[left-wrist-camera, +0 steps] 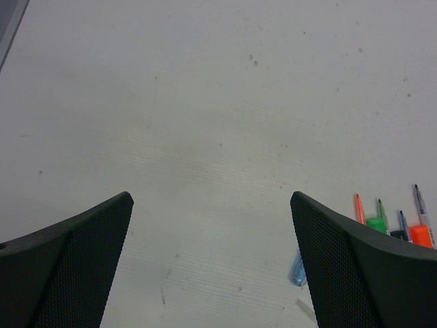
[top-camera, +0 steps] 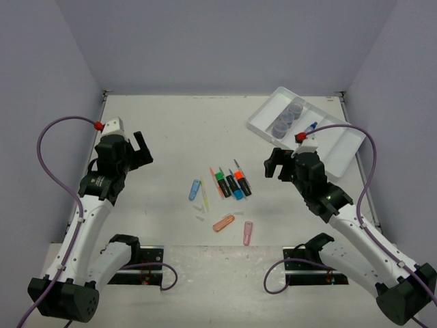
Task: Sort the stationery into containers
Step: Pick up the stationery from the center of the board.
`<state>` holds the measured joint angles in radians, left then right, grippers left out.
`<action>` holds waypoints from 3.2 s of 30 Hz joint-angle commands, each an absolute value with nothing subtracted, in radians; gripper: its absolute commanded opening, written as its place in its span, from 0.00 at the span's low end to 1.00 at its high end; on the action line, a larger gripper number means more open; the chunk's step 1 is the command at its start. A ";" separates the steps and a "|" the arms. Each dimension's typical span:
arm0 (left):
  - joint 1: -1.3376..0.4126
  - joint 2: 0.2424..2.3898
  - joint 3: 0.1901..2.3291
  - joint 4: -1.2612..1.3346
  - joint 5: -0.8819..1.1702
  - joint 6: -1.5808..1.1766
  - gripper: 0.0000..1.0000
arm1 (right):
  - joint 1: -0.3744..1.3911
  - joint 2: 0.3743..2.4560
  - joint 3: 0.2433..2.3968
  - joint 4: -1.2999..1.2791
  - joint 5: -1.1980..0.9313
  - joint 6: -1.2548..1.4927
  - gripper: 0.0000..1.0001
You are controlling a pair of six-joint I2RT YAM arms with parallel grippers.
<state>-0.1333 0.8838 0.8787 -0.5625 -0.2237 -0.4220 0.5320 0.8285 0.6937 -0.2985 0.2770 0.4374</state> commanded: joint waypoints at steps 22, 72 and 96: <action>-0.124 0.873 0.879 -0.527 -0.249 -0.388 1.00 | 0.535 0.825 0.743 -0.280 0.252 0.415 0.99; -0.181 0.811 0.923 -0.591 -0.322 -0.407 1.00 | 0.535 0.838 0.742 -0.282 0.210 0.420 0.99; -0.232 0.810 0.851 -0.559 -0.295 -0.413 1.00 | 0.599 1.431 1.045 -0.535 0.080 0.344 0.56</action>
<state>-0.2253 0.8247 0.8599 -0.5911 -0.3095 -0.4259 0.5764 1.3220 0.9776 -0.4669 0.1127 0.4066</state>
